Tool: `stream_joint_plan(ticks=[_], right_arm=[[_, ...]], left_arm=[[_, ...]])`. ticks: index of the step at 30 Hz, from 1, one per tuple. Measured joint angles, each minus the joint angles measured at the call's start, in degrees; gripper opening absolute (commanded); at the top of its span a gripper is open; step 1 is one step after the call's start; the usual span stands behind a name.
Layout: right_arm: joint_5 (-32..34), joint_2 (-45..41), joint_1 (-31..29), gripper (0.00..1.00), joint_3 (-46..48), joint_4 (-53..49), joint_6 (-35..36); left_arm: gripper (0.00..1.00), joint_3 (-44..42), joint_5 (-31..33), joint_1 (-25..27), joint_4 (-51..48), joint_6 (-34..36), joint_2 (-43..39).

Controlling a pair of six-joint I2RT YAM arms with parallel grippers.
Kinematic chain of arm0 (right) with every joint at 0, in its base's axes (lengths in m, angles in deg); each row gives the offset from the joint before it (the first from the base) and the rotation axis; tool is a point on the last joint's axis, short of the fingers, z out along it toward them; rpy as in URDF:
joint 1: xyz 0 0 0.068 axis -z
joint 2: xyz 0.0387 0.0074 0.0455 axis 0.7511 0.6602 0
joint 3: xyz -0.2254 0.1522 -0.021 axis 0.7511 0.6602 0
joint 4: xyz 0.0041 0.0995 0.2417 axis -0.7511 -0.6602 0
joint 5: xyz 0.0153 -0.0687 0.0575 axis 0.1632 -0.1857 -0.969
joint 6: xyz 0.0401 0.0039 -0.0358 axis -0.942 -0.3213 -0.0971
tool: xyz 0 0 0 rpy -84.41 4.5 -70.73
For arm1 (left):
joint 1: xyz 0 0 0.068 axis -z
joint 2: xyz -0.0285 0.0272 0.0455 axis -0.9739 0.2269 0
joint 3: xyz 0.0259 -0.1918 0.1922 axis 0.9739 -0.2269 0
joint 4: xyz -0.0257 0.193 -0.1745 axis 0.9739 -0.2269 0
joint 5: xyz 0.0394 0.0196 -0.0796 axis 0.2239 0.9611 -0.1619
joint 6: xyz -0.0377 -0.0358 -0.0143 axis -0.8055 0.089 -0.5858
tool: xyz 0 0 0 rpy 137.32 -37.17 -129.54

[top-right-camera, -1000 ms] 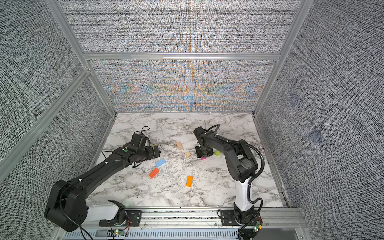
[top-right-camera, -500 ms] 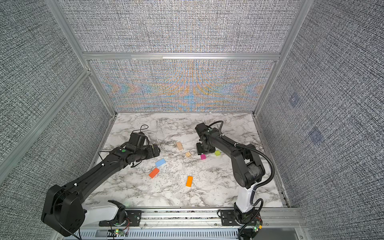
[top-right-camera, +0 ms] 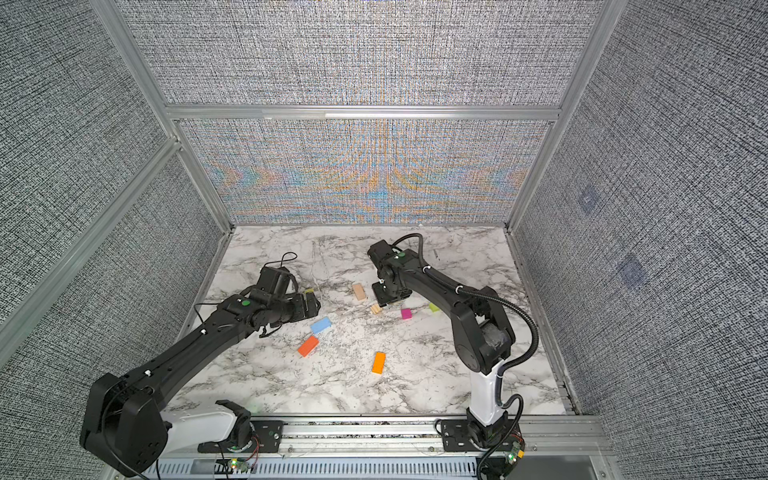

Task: Build the wood block tower
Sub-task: 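Grasp the small pine cube with the right gripper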

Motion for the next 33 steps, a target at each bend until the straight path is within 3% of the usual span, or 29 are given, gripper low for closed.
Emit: stream_joint_plan(ticks=[13, 24, 33], right_arm=[[-1.4, 12.1, -2.1, 0.53, -9.7, -2.2, 2.3], [-1.3, 15.7, -2.1, 0.53, -11.6, -2.7, 3.5], [-1.3, 16.7, -2.2, 0.39, -11.8, -3.6, 3.8]], left_arm=[[0.99, -1.6, -0.6, 0.0, 3.0, 1.3, 7.3], [0.99, -0.9, -1.7, 0.0, 5.5, 1.7, 10.0], [0.99, -1.4, -2.0, 0.0, 6.8, 1.7, 10.2]])
